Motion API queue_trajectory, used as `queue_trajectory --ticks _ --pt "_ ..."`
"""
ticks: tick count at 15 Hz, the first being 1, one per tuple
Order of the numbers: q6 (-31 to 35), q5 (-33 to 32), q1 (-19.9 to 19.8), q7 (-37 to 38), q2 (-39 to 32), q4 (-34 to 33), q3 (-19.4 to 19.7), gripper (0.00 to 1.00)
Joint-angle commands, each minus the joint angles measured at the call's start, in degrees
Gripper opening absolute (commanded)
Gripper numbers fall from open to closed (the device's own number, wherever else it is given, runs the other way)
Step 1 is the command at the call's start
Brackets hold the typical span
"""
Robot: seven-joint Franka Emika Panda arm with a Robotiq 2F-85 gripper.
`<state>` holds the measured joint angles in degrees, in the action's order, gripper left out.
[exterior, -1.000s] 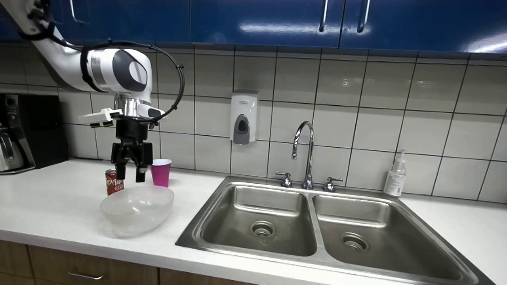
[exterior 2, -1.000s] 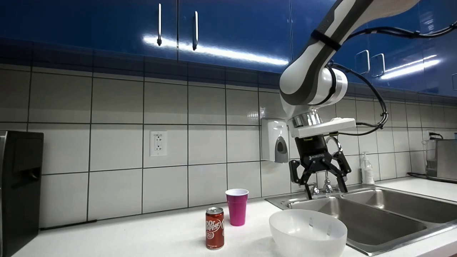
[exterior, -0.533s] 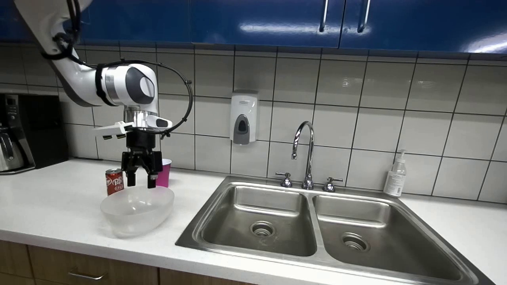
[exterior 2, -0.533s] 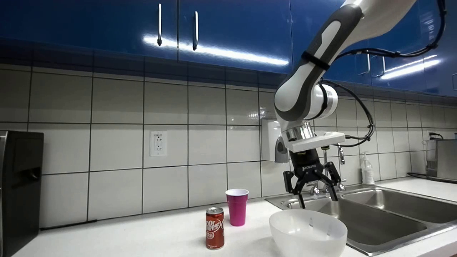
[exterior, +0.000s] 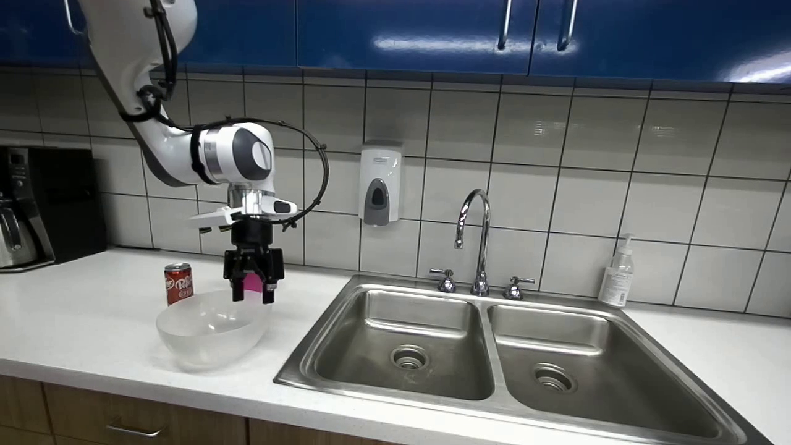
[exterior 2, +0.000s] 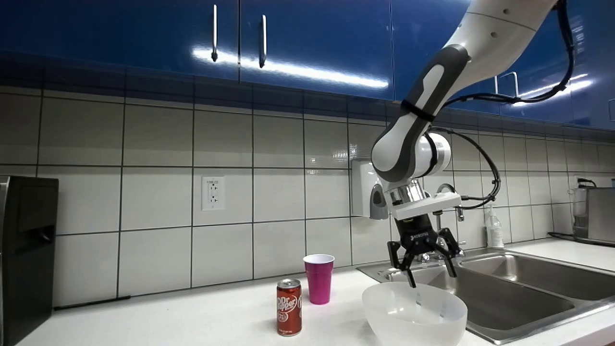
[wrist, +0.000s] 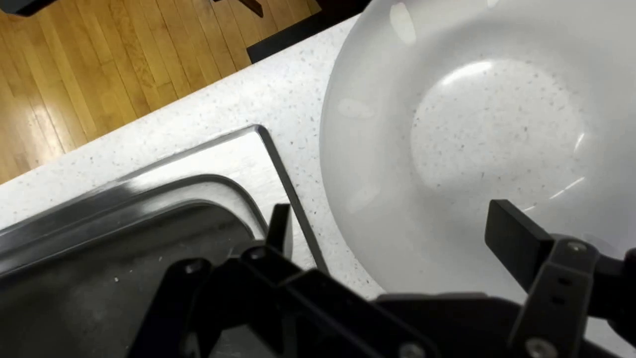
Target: Put the plastic bowl in the left sink
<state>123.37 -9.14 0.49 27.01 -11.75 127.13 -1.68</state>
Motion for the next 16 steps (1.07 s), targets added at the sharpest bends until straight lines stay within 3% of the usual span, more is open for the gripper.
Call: queue_trajectory --ticks 1,16 --pt "0.86 -0.86 1.28 -0.63 -2.43 -1.94 1.82 1.00" --pt "6.45 -0.17 1.40 -5.26 -0.69 3.63 2.83 1.00"
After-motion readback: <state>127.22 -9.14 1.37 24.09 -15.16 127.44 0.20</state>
